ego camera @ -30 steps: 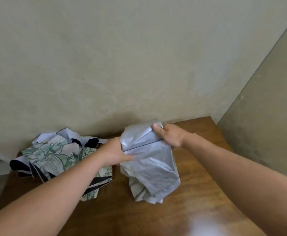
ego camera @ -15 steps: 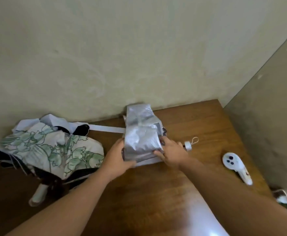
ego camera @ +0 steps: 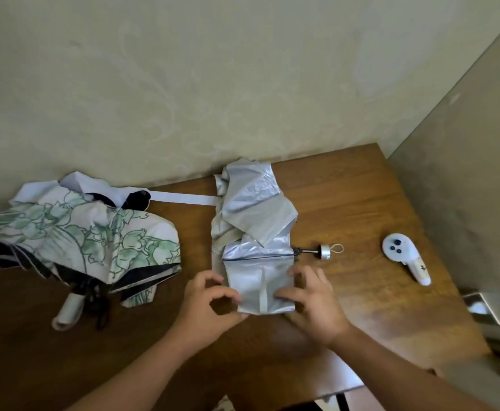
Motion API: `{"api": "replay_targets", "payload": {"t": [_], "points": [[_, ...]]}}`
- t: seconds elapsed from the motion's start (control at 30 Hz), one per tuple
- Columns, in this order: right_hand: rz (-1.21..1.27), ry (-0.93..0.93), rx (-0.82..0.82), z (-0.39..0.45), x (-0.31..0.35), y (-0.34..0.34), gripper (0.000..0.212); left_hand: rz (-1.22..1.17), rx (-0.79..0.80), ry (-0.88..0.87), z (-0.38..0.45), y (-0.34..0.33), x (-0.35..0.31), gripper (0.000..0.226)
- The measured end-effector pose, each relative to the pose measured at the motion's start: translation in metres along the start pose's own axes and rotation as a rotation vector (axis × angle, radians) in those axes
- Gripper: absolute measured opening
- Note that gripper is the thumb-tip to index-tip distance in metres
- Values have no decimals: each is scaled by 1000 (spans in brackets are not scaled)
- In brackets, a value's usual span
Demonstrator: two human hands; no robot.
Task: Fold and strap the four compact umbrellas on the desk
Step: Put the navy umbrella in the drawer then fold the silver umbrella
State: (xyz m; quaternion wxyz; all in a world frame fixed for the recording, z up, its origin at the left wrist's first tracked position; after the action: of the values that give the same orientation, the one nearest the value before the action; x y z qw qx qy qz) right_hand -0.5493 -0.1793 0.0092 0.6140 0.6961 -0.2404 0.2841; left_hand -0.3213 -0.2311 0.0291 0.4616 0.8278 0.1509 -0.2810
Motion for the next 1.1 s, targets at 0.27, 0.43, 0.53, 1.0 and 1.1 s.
{"api": "replay_targets", "payload": {"t": [0.27,0.43,0.53,1.0,1.1], "points": [[153,-136,-42,-75,-16,-47,16,114,210,21,-54,-75,28,13],[259,-321,92,-89,-22,-65,26,89,377,-9,-80,-112,28,9],[243,-399,156,-99,-23,-74,38,-204,268,314,-81,-116,49,13],[563,-690,-54,-130,-60,-66,57,-205,412,438,-104,-134,67,25],[645,-854,-2,-132,-77,-71,34,25,531,413,-103,-132,75,22]]}}
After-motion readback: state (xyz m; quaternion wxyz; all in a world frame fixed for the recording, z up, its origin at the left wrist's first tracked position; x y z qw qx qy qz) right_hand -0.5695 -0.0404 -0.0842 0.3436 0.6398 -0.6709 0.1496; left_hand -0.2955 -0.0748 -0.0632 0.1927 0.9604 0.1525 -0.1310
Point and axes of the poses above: each hand's wrist, its own z-axis towards the middle knuckle, its own y-axis out of the back of the hand, x = y × z, the point moved 10 cm from there along z, towards the middle knuckle, and after that the axes turned 8 degrees about z, right-handed, at the moved point
